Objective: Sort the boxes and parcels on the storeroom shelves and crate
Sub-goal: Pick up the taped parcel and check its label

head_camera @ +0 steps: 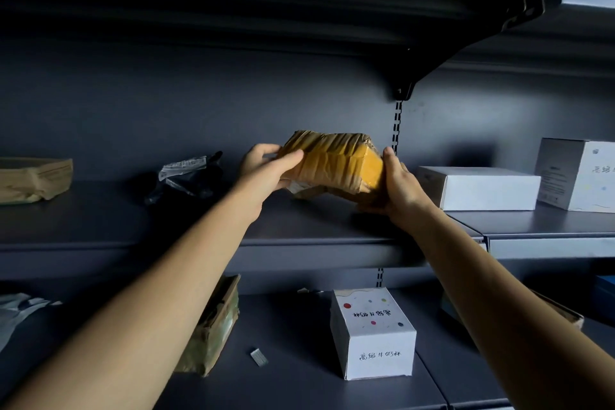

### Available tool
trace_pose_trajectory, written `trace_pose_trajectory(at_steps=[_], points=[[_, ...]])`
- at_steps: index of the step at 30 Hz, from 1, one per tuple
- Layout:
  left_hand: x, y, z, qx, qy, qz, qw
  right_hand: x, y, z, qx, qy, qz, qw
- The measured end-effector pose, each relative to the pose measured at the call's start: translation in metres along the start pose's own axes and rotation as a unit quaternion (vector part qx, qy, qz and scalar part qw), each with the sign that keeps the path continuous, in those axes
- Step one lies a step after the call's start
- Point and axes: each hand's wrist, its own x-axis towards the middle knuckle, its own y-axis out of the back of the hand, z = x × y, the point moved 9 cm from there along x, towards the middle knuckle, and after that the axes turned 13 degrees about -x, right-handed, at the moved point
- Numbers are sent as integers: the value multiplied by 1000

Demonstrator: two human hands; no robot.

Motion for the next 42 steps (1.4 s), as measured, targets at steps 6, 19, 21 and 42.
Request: trace_pose_trajectory(at_steps=[6,19,21,42], points=[[0,25,17,38,-72,127,989,-19,-23,-23,-155,173,-106,967],[-10,-3,38,121,-192,16,974,-5,8,-13,-46,72,48,995],[-11,-3,39,118,-204,22,972,-4,12,-16,-15,88,71,993],[-13,-19,2,260,-68,-74,960,-9,0,-24,-120,179,7,976]])
